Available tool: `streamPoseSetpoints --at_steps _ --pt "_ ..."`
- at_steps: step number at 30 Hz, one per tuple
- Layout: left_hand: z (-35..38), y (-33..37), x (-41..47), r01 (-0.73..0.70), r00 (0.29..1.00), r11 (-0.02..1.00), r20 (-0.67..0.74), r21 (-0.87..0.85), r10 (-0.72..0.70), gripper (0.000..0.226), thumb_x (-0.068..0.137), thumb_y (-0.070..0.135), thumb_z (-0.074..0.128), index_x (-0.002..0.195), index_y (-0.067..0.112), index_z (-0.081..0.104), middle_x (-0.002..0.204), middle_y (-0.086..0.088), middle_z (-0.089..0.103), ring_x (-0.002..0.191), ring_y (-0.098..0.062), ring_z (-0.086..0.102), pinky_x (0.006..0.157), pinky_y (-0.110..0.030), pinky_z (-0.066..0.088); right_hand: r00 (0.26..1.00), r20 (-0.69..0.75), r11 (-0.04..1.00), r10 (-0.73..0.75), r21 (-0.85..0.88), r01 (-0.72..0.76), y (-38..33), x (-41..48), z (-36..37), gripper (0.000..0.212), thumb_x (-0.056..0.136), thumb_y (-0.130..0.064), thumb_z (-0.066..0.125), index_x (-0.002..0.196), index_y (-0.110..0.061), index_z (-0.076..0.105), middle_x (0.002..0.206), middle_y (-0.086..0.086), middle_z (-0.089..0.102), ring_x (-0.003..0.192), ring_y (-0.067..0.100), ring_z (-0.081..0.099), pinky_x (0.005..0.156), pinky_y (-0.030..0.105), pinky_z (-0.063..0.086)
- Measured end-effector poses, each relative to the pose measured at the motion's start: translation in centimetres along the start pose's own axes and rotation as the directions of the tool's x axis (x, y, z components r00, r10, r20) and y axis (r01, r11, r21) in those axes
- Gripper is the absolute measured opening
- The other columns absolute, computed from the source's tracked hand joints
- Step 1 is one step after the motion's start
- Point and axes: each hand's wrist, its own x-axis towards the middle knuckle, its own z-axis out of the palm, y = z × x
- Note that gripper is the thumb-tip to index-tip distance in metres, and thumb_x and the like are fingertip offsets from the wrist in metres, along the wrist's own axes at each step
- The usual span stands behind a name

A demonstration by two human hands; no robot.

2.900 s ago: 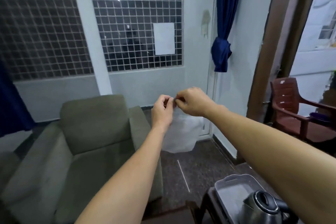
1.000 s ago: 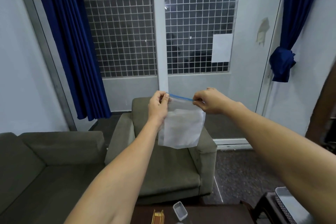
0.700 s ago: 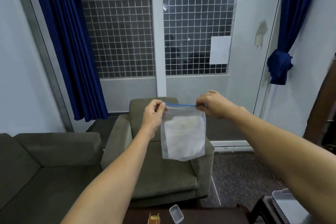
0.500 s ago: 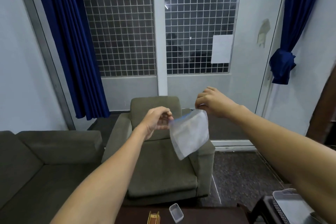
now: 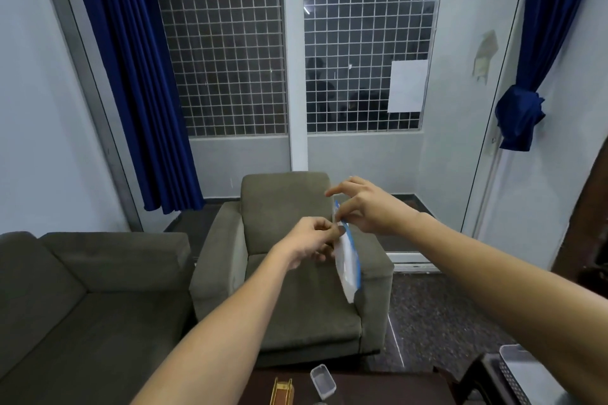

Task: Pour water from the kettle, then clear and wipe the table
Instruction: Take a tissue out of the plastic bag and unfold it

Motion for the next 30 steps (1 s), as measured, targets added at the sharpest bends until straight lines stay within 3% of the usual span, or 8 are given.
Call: streamPoseSetpoints --at_steps 5,10,13,15,17,20,26,30 --pt "-0.4 -1.2 -0.2 -0.024 0.995 0.996 -0.103 -0.082 0.015 0.020 0.100 0.024 0.067 0.093 0.006 0.061 0.074 -0.009 0.058 0.048 -0.009 0.051 0.045 -0.022 0.048 0.997 0.012 0.997 0.074 -0.034 -0.074 0.5 -1.5 0.6 0.010 0.087 -0.013 0.079 0.088 -0.022 0.084 0.138 0.005 0.062 0.120 0.027 0.054 0.104 0.041 0.045" --pt "-0.6 -2.5 0.3 -0.004 0.956 0.999 -0.295 -0.039 -0.007 0.023 0.097 0.025 0.069 0.083 0.009 0.061 0.067 -0.009 0.063 0.049 -0.015 0.058 0.051 -0.030 0.054 0.980 0.117 0.931 0.159 -0.347 -0.110 0.5 -3.8 1.4 0.032 0.087 -0.008 0.067 0.104 -0.032 0.080 0.110 0.005 0.062 0.103 0.031 0.058 0.085 0.040 0.045" --pt "0.0 -3.2 0.6 0.036 0.915 0.992 -0.403 0.120 0.016 0.026 0.092 0.031 0.071 0.080 0.009 0.066 0.056 -0.003 0.070 0.046 -0.014 0.064 0.052 -0.028 0.058 0.894 0.277 0.905 0.352 -0.345 -0.249 -1.5 -3.9 2.3 0.037 0.086 -0.020 0.054 0.116 -0.030 0.075 0.106 0.002 0.055 0.102 0.027 0.058 0.076 0.034 0.045" --pt "0.8 -3.4 0.7 0.041 0.886 0.973 -0.458 0.226 0.069 0.024 0.089 0.033 0.069 0.076 0.013 0.066 0.055 0.000 0.071 0.045 -0.010 0.067 0.053 -0.029 0.061 0.824 0.270 0.865 0.498 -0.226 -0.449 -3.5 -3.2 3.2 0.040 0.081 -0.031 0.048 0.110 -0.026 0.076 0.104 0.001 0.060 0.099 0.027 0.063 0.075 0.035 0.053" --pt "1.6 -3.6 0.6 0.040 0.867 0.945 -0.481 0.324 0.128 0.025 0.088 0.035 0.066 0.071 0.018 0.064 0.056 0.003 0.071 0.051 -0.012 0.070 0.063 -0.033 0.062 0.731 0.231 0.763 0.642 -0.100 -0.639 -5.1 -2.7 4.5 0.028 0.078 -0.023 0.049 0.088 -0.016 0.074 0.090 0.006 0.067 0.087 0.034 0.066 0.069 0.033 0.052" --pt "2.6 -3.9 0.5 0.038 0.860 0.926 -0.484 0.376 0.162 0.025 0.088 0.039 0.063 0.071 0.021 0.063 0.063 0.003 0.072 0.066 -0.017 0.073 0.070 -0.035 0.060 0.492 0.299 0.475 0.817 0.133 -0.870 -6.3 -3.0 6.5 0.008 0.073 -0.011 0.049 0.066 -0.010 0.050 0.065 0.009 0.062 0.065 0.034 0.069 0.060 0.035 0.059" --pt "3.0 -4.3 0.5 -0.031 0.898 0.927 -0.397 0.373 0.189 0.024 0.085 0.041 0.061 0.071 0.021 0.061 0.062 0.007 0.069 0.068 -0.012 0.068 0.065 -0.032 0.054 0.208 0.481 -0.042 0.851 0.458 -0.888 -6.1 -3.1 9.2 0.005 0.085 -0.006 0.056 0.087 -0.010 0.053 0.081 0.008 0.052 0.065 0.024 0.059 0.049 0.026 0.055" --pt "3.5 -4.7 0.5 -0.078 0.945 0.942 -0.277 0.325 0.173 0.024 0.084 0.040 0.063 0.068 0.023 0.059 0.060 0.010 0.064 0.064 -0.011 0.060 0.059 -0.028 0.045 0.117 0.555 -0.241 0.823 0.529 -0.814 -5.6 -3.5 10.4 0.034 0.083 -0.005 0.066 0.114 -0.004 0.051 0.096 0.012 0.053 0.066 0.025 0.061 0.049 0.028 0.056"
